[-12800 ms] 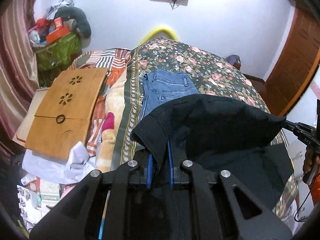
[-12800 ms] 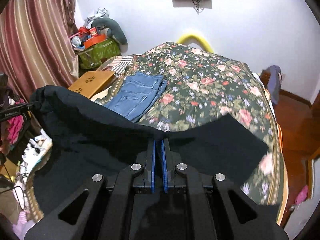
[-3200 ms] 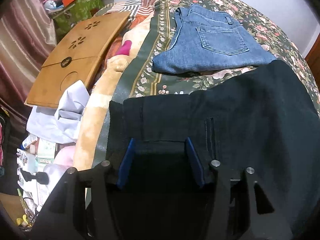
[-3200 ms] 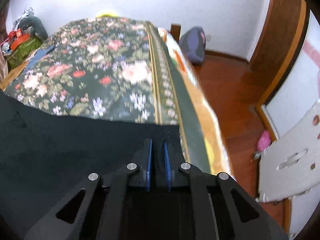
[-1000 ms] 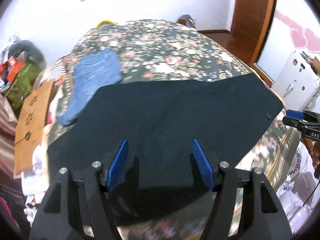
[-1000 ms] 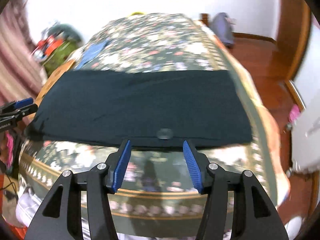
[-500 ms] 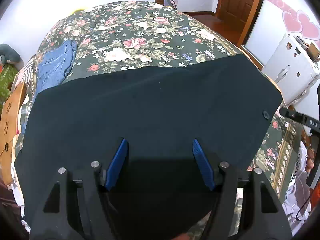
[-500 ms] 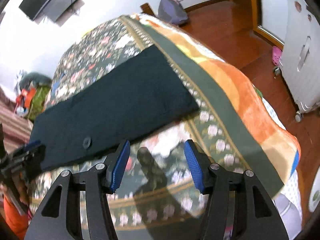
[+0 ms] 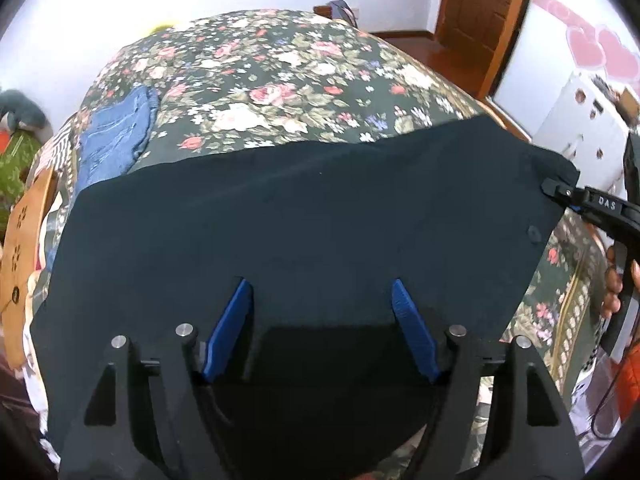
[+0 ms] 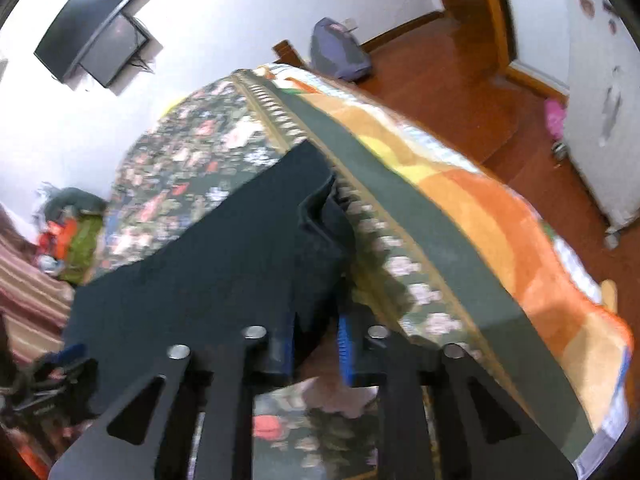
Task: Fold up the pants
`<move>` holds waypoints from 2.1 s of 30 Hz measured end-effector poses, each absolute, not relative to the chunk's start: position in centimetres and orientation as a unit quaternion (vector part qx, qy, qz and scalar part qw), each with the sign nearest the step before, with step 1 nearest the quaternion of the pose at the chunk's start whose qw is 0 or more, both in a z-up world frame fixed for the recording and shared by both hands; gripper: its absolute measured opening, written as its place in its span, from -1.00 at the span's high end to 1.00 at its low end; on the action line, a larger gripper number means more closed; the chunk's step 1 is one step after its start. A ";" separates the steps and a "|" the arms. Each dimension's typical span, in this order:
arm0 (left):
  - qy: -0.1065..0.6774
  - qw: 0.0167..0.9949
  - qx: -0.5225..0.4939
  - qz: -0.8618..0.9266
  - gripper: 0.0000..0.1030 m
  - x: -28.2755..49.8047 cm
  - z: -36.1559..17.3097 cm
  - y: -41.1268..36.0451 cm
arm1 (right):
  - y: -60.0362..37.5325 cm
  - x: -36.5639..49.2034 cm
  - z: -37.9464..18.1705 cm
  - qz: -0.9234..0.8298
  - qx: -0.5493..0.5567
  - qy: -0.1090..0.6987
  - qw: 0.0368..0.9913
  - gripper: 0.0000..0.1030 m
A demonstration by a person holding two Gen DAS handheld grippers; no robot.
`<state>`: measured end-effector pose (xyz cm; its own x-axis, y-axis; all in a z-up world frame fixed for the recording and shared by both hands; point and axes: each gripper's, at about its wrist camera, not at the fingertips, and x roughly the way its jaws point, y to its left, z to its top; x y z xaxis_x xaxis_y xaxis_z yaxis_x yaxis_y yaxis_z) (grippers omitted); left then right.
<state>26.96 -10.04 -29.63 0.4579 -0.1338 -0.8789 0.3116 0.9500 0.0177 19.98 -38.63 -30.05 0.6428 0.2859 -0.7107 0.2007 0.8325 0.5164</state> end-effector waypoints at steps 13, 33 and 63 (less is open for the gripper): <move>0.438 0.893 0.038 -0.095 -0.49 24.3 -22.5 -4.2 | -32.7 19.5 -19.5 0.103 0.235 0.336 0.906 0.80; 0.414 0.910 -0.012 -0.021 -0.91 18.0 -22.7 8.7 | -10.9 22.2 -18.5 0.289 0.098 0.385 0.871 0.80; 0.457 0.881 0.015 -0.123 -0.05 28.5 -24.3 -1.6 | -16.0 27.5 -22.7 0.257 0.021 0.442 0.859 0.11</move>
<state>28.52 -1.61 -24.29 0.5525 -0.2035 -0.8083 0.2300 0.9693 -0.0868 27.46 -15.98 -22.74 0.4767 0.4599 -0.7492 -0.4232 0.8670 0.2630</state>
